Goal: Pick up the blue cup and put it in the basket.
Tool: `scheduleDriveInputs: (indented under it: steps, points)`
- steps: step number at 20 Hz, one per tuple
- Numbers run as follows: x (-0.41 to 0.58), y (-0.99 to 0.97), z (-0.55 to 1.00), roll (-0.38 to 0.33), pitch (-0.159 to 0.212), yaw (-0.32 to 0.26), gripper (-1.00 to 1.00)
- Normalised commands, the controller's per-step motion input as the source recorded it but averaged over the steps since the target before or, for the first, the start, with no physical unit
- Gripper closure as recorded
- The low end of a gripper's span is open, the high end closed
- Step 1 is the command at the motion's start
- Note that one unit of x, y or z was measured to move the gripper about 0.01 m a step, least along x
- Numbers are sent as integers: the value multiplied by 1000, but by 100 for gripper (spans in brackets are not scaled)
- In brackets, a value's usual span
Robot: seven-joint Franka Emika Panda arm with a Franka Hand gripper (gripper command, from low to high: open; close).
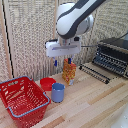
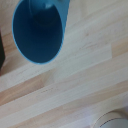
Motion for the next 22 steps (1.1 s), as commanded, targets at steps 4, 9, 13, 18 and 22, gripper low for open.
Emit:
scheduleDriveInputs:
  steps: [4,9,13,18,22]
  points:
    - [-431,259,-510,-45,0,-167,-100]
    - [-218,183,-559,-46,-19,-86,-100]
    - [-21,182,-480,-31,-50,-3,-100]
    - [1,24,-375,0,-57,15,-100]
    - [10,0,-234,4,-8,2,100]
